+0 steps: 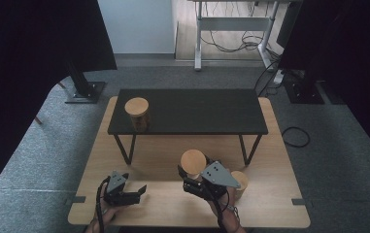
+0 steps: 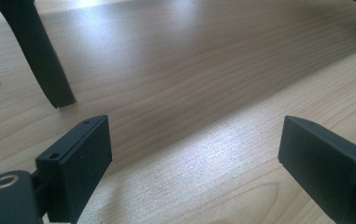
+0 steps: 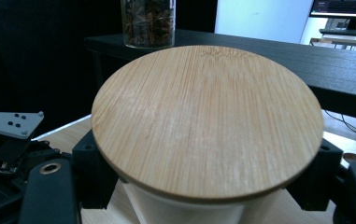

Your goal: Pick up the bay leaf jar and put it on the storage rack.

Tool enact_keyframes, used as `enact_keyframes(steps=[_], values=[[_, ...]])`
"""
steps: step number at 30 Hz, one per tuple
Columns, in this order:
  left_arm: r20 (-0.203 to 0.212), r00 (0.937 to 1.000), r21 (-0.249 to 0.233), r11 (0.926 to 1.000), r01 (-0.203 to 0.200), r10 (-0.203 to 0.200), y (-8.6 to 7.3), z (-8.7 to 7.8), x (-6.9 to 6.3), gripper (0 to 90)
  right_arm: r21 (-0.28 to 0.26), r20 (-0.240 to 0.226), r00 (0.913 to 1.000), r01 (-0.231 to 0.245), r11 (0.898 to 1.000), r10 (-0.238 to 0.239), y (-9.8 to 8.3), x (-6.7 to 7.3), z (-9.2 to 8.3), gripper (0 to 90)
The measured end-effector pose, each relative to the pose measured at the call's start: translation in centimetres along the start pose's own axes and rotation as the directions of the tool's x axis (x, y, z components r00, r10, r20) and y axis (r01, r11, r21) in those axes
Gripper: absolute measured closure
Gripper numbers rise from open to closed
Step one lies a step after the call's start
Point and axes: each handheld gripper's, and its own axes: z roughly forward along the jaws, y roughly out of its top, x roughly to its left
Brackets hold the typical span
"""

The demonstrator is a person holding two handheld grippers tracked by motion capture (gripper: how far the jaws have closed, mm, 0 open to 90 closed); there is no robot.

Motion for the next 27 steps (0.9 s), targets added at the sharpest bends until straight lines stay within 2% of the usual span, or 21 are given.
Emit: enact_keyframes(steps=[27], values=[[0.003,1.0,0.0,1.0,-0.001,0.001,0.0,0.0,0.0,9.2,-0.03,-0.012,0.9999,-0.002,1.0,0.002,2.1,-0.7,0.0,24.4]])
